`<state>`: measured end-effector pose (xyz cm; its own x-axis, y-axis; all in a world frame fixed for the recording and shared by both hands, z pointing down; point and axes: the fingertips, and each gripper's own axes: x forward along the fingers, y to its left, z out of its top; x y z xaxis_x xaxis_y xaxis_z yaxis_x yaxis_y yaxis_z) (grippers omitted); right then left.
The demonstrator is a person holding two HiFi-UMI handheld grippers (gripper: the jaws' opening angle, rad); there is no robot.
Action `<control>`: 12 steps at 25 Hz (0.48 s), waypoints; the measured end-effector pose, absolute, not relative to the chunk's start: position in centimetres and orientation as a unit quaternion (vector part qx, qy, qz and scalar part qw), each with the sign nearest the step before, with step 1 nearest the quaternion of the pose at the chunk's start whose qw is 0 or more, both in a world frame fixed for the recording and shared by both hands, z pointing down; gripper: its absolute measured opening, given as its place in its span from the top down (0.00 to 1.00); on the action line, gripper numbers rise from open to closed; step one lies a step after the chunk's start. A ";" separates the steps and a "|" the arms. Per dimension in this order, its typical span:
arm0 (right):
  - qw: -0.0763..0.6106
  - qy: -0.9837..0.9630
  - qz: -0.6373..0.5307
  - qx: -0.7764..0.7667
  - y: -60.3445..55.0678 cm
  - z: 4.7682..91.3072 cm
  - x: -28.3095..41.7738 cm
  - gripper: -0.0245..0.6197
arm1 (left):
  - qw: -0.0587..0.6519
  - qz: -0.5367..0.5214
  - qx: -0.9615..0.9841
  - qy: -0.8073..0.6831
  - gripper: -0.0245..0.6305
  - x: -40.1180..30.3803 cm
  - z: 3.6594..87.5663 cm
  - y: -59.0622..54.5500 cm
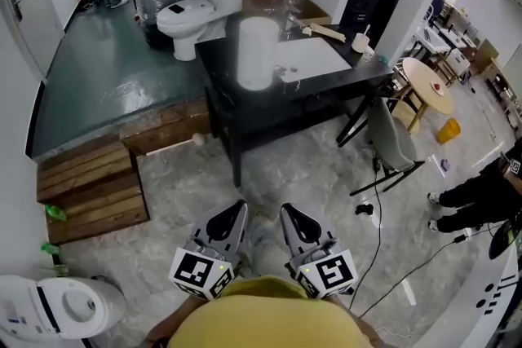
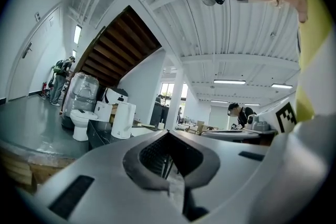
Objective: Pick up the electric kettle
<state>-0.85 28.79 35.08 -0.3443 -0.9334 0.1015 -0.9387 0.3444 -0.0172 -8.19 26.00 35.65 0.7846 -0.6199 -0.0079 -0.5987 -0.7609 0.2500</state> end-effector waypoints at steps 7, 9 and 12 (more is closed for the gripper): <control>0.030 -0.827 0.033 0.560 24.9 35.0 -0.4 0.93 | 0.112 -0.047 0.940 -0.320 0.95 -6.9 35.6 22.7; 0.031 -0.830 0.030 0.556 23.3 35.0 0.1 0.93 | 0.109 -0.048 0.941 -0.318 0.95 -6.2 35.6 21.4; 0.045 -0.835 0.030 0.548 20.8 35.4 1.1 0.93 | 0.107 -0.049 0.939 -0.323 0.95 -5.4 35.5 18.8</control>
<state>1.12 20.81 35.40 -0.3951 -0.9122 0.1088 -0.9176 0.3974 -0.0005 -5.38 18.78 35.54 0.7865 -0.6172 -0.0220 -0.5964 -0.7681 0.2331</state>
